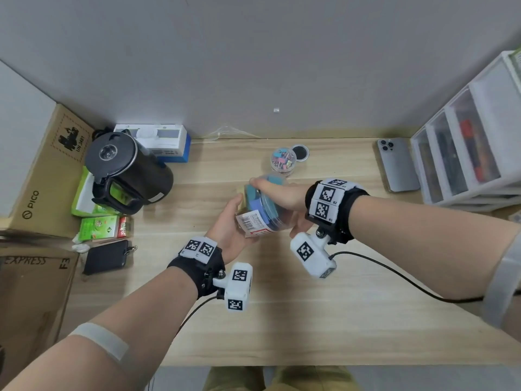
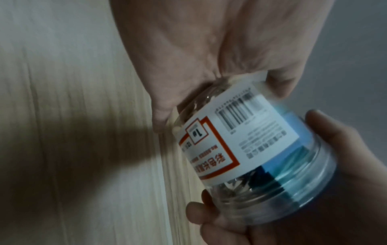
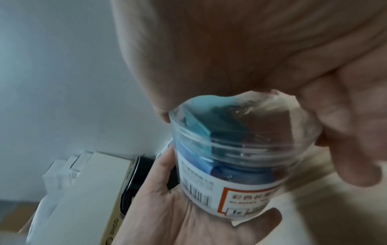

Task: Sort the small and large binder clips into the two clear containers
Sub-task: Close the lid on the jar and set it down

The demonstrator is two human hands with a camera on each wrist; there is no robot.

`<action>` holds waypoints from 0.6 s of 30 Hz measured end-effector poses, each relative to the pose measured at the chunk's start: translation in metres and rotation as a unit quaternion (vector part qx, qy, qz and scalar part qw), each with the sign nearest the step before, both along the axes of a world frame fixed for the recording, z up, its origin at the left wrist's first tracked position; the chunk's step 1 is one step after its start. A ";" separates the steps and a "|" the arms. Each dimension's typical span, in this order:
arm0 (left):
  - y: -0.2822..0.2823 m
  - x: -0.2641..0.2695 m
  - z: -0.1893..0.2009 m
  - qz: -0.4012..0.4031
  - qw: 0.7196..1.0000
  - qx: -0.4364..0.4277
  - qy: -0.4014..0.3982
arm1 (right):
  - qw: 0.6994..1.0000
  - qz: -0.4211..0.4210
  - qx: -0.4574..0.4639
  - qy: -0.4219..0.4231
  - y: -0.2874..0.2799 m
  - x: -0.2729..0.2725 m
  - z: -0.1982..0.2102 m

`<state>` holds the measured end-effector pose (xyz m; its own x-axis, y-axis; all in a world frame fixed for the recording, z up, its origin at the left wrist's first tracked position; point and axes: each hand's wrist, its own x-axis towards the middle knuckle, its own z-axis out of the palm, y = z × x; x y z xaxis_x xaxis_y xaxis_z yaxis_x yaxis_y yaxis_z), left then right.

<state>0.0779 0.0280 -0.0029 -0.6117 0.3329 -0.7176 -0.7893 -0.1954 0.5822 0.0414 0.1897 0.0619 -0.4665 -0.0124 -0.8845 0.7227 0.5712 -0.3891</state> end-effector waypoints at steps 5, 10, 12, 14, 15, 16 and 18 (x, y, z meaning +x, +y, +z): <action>-0.008 -0.010 -0.008 -0.067 0.993 -0.082 0.060 | 0.996 -0.051 -0.069 -0.035 0.015 0.002 -0.015; -0.001 -0.010 -0.015 -0.124 0.979 -0.123 0.105 | 0.999 -0.035 0.023 0.033 0.032 0.001 -0.027; 0.010 -0.008 -0.023 -0.163 0.961 -0.182 0.127 | 0.992 0.023 0.071 0.101 0.040 0.001 -0.029; 0.021 -0.009 -0.029 -0.216 0.922 -0.274 0.169 | 0.977 0.073 0.112 0.168 0.045 0.003 -0.029; 0.026 -0.011 -0.029 -0.239 0.899 -0.314 0.189 | 0.967 0.096 0.128 0.197 0.047 0.004 -0.029; 0.031 -0.014 -0.028 -0.258 0.883 -0.338 0.199 | 0.956 0.126 0.144 0.223 0.049 0.005 -0.029; 0.038 -0.021 -0.027 -0.285 0.867 -0.355 0.203 | 0.923 0.198 0.191 0.270 0.051 0.006 -0.034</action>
<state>0.0567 0.0657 -0.0300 -0.7429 0.2279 -0.6294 -0.3411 0.6802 0.6488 0.0478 0.2406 0.0281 -0.8665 -0.0118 -0.4991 0.1875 0.9188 -0.3473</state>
